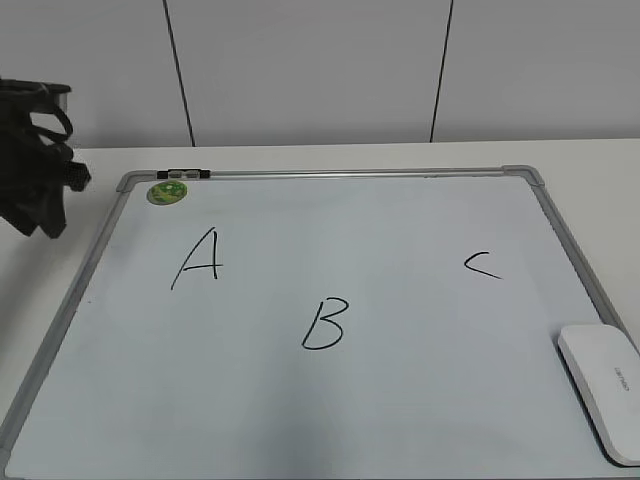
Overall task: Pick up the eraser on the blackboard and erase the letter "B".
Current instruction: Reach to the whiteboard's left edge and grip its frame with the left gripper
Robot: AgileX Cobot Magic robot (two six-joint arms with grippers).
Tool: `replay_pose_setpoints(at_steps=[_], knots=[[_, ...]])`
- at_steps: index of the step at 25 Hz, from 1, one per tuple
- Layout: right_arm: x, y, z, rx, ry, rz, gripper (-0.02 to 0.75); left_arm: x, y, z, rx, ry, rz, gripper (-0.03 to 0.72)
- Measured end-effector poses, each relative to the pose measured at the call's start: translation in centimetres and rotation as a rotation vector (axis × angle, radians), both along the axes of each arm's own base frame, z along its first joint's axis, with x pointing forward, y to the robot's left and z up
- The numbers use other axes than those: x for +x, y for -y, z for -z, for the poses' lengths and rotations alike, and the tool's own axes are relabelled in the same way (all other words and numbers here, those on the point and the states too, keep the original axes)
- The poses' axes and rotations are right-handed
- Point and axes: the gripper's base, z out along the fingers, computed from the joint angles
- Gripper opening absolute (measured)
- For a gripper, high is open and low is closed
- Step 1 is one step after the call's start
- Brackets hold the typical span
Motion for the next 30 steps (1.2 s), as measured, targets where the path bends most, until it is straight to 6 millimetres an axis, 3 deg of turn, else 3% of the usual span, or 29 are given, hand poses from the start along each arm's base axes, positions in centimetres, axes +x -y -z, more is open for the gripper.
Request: replay_pose_setpoints(at_steps=[7,12,20,30], knots=[[0.0,0.0,0.0,0.0,0.0,0.0,0.536,1.0,0.3,4.4,-0.001,-0.07,0.008,0.243],[0.0,0.0,0.0,0.0,0.0,0.0,0.536,2.1,0.6,6.1,-0.024,-0.078,-0.004,0.243],[0.0,0.0,0.0,0.0,0.0,0.0,0.536,4.3,1.1,6.8,-0.05,-0.088,-0.029,0.243],[0.0,0.0,0.0,0.0,0.0,0.0,0.536,4.2,0.9,6.9,-0.034,-0.127,-0.057,0.243]])
